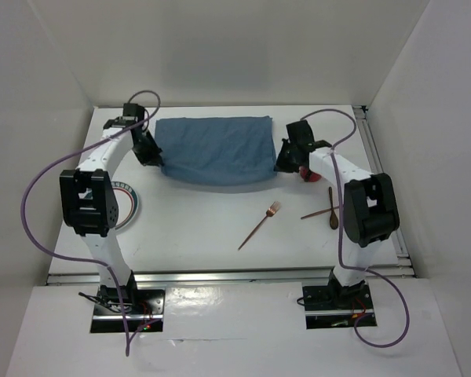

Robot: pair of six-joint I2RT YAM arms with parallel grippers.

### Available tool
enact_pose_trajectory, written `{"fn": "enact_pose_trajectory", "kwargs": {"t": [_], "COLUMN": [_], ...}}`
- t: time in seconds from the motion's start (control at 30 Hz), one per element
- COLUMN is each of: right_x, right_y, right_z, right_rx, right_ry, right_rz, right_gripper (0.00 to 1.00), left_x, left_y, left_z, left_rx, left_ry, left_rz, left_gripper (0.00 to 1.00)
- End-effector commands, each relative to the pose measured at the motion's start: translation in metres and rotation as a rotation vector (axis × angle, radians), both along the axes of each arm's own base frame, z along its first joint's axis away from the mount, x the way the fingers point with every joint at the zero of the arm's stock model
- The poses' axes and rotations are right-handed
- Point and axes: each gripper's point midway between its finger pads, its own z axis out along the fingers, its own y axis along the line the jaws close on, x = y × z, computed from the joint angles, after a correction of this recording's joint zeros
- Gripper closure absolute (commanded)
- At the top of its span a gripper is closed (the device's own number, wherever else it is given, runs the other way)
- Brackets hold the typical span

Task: Set the dinner table for one person

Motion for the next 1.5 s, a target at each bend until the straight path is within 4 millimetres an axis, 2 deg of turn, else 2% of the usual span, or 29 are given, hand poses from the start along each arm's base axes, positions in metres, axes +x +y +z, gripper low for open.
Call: {"fn": "enact_pose_trajectory", "kwargs": {"t": [0.0, 0.07, 0.1, 0.17, 0.2, 0.27, 0.33, 0.4, 0.47, 0.5, 0.53, 0.6, 0.7, 0.8, 0.83, 0.9, 0.93, 0.97, 1.0, 1.03, 1.07, 1.13, 1.17, 1.2, 1.23, 1.33, 1.37, 1.4, 1.47], "right_x": [0.037, 0.043, 0.046, 0.048, 0.048, 0.039, 0.030, 0.016, 0.005, -0.005, -0.009, -0.015, -0.013, -0.001, 0.009, 0.023, 0.038, 0.047, 0.056, 0.073, 0.081, 0.094, 0.108, 0.113, 0.118, 0.129, 0.123, 0.122, 0.118], "right_y": [-0.018, -0.022, -0.019, -0.023, -0.028, -0.030, -0.032, -0.039, -0.041, -0.044, -0.046, -0.047, -0.045, -0.046, -0.044, -0.044, -0.039, -0.037, -0.042, -0.039, -0.041, -0.041, -0.042, -0.041, -0.046, -0.051, -0.052, -0.051, -0.051], "right_z": [0.096, 0.124, 0.140, 0.167, 0.191, 0.223, 0.249, 0.286, 0.304, 0.320, 0.327, 0.342, 0.347, 0.343, 0.335, 0.338, 0.321, 0.331, 0.328, 0.316, 0.327, 0.326, 0.329, 0.330, 0.331, 0.329, 0.334, 0.326, 0.320], "right_rx": [0.007, 0.021, 0.037, 0.048, 0.057, 0.065, 0.068, 0.067, 0.067, 0.074, 0.071, 0.070, 0.077, 0.061, 0.051, 0.057, 0.047, 0.052, 0.037, 0.033, 0.047, 0.058, 0.070, 0.071, 0.068, 0.069, 0.071, 0.076, 0.074], "right_ry": [-0.240, -0.297, -0.318, -0.370, -0.417, -0.489, -0.537, -0.619, -0.657, -0.691, -0.701, -0.733, -0.743, -0.744, -0.734, -0.752, -0.715, -0.741, -0.738, -0.717, -0.750, -0.757, -0.776, -0.779, -0.784, -0.790, -0.807, -0.802, -0.791], "right_rz": [-0.047, -0.045, -0.035, -0.034, -0.045, -0.039, -0.034, -0.045, -0.040, -0.041, -0.049, -0.045, -0.038, -0.042, -0.036, -0.038, -0.018, -0.019, -0.024, -0.023, -0.020, -0.010, -0.016, -0.016, -0.025, -0.049, -0.049, -0.041, -0.041], "right_gripper": [1.00, 1.00, 1.00, 1.00, 1.00, 1.00, 1.00, 1.00, 1.00, 1.00, 1.00, 1.00, 1.00, 1.00, 1.00, 1.00, 1.00, 1.00, 1.00, 1.00, 1.00, 1.00, 1.00, 1.00, 1.00, 1.00, 1.00, 1.00, 1.00], "left_x": [0.025, 0.028, 0.036, 0.034, 0.034, 0.028, 0.012, -0.007, -0.019, -0.025, -0.034, -0.037, -0.039, -0.027, -0.019, -0.008, 0.005, 0.014, 0.021, 0.030, 0.047, 0.060, 0.066, 0.072, 0.086, 0.092, 0.091, 0.092, 0.091], "left_y": [-0.006, -0.007, -0.009, -0.009, -0.012, -0.017, -0.018, -0.019, -0.011, -0.013, -0.013, -0.012, -0.018, -0.021, -0.020, -0.023, -0.024, -0.023, -0.027, -0.028, -0.027, -0.035, -0.036, -0.040, -0.042, -0.045, -0.042, -0.043, -0.041], "left_z": [0.094, 0.116, 0.147, 0.167, 0.193, 0.218, 0.249, 0.278, 0.292, 0.300, 0.313, 0.316, 0.333, 0.327, 0.319, 0.313, 0.306, 0.301, 0.300, 0.298, 0.292, 0.289, 0.303, 0.307, 0.296, 0.318, 0.323, 0.313, 0.315], "left_rx": [-0.005, -0.003, -0.001, -0.020, -0.032, -0.044, -0.066, -0.079, -0.074, -0.079, -0.074, -0.078, -0.098, -0.117, -0.119, -0.135, -0.144, -0.144, -0.164, -0.179, -0.180, -0.206, -0.206, -0.207, -0.220, -0.241, -0.247, -0.264, -0.273], "left_ry": [-0.224, -0.249, -0.319, -0.336, -0.395, -0.450, -0.521, -0.590, -0.624, -0.644, -0.676, -0.686, -0.734, -0.727, -0.713, -0.706, -0.710, -0.708, -0.714, -0.713, -0.711, -0.710, -0.752, -0.767, -0.754, -0.814, -0.833, -0.814, -0.827], "left_rz": [-0.082, -0.105, -0.120, -0.135, -0.147, -0.171, -0.186, -0.199, -0.173, -0.180, -0.182, -0.182, -0.211, -0.226, -0.225, -0.238, -0.247, -0.246, -0.266, -0.266, -0.266, -0.284, -0.297, -0.308, -0.316, -0.318, -0.315, -0.312, -0.311], "left_gripper": [1.00, 1.00, 1.00, 1.00, 1.00, 1.00, 1.00, 1.00, 1.00, 1.00, 1.00, 1.00, 1.00, 1.00, 1.00, 1.00, 1.00, 1.00, 1.00, 1.00, 1.00, 1.00, 1.00, 1.00, 1.00, 1.00, 1.00, 1.00, 1.00]}}
